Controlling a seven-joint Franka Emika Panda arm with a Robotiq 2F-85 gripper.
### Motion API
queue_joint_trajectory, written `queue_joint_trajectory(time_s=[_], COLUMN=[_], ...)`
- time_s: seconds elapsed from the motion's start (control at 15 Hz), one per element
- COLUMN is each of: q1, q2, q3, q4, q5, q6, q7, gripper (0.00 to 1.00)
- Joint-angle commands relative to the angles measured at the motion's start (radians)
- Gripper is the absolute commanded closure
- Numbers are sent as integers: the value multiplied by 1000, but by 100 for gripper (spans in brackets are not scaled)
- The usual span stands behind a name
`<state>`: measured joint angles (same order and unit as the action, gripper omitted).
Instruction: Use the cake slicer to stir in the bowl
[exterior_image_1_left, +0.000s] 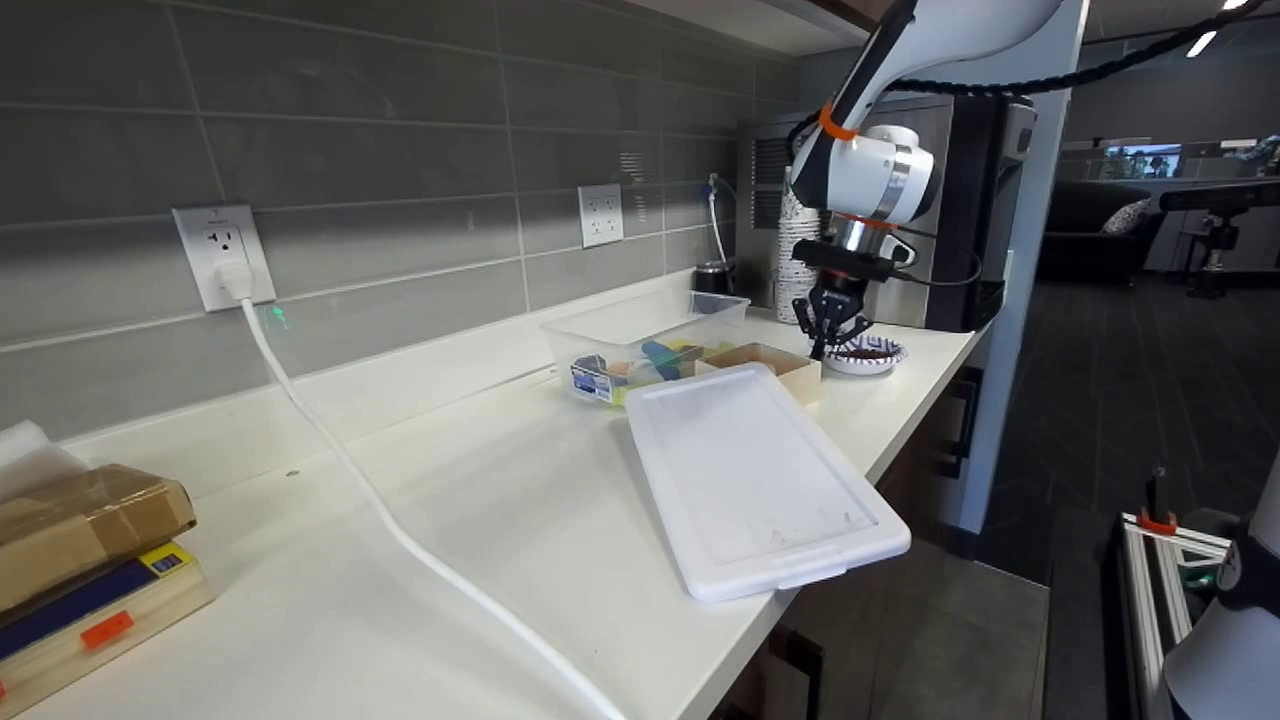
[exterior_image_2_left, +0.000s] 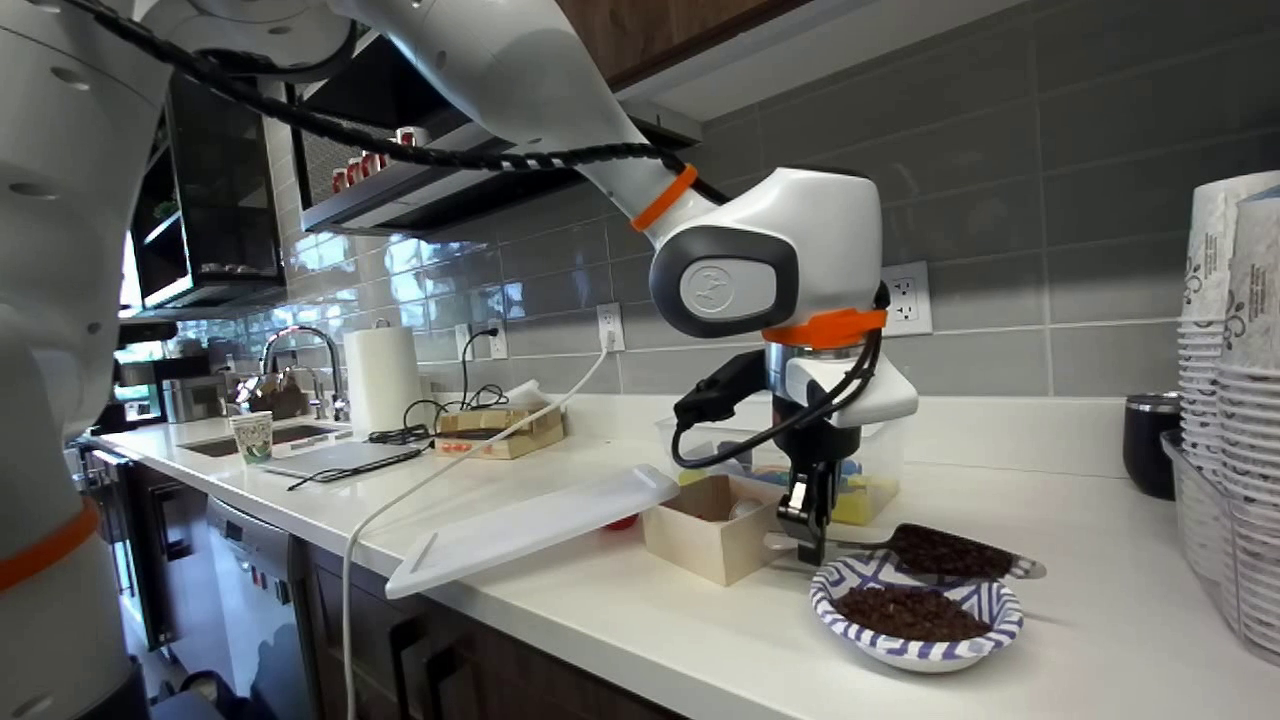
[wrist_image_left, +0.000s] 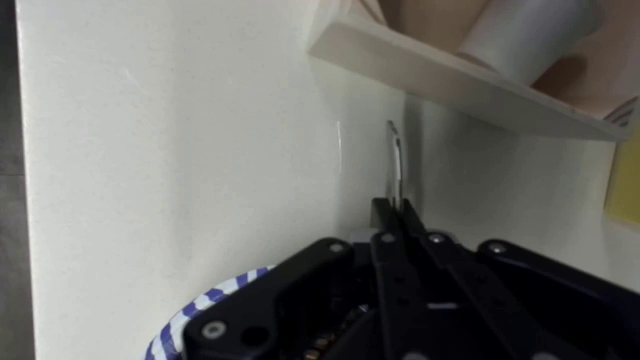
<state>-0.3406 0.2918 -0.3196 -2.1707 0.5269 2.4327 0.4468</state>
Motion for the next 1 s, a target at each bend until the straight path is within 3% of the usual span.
queue_joint_trajectory(time_s=[0.0,0.47,0.93], q1=[-4,9,-22], q2=[-56,-218,-465], q3=[10,10,-46], q4=[-13,-64,-126], q5=[13,-5,122], q6=[-5,-47,-388], q7=[-21,-51,-266], gripper=[99,99,99])
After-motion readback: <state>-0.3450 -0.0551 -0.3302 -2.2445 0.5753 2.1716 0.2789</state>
